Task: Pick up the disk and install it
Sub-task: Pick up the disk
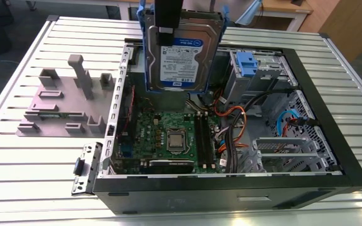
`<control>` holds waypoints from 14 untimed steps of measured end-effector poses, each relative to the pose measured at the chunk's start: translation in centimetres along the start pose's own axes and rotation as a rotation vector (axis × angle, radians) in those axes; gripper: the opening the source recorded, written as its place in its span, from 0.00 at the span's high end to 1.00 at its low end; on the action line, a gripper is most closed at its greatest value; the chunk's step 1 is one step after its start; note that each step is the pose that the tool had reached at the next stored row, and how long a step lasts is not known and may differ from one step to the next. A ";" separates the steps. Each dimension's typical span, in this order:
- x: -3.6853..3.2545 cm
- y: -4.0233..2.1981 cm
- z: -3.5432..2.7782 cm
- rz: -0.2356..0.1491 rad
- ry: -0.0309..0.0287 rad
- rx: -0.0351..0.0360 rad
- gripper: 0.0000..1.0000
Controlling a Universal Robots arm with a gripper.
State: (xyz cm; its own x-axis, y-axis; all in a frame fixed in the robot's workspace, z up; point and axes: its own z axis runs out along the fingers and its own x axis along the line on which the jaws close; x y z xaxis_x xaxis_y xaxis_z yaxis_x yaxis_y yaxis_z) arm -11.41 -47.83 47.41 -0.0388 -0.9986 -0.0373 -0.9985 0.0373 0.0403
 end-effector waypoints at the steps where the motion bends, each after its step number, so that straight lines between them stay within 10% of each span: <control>1: 0.02 -0.01 0.00 0.000 0.0000 0.0000 0.64; 14: 0.24 -0.22 0.03 0.000 0.0000 0.0000 0.64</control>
State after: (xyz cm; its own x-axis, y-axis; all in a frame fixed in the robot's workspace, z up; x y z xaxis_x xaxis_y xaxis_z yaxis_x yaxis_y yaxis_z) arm -11.20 -48.07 47.36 -0.0388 -0.9985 -0.0373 -0.9985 0.0373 0.0404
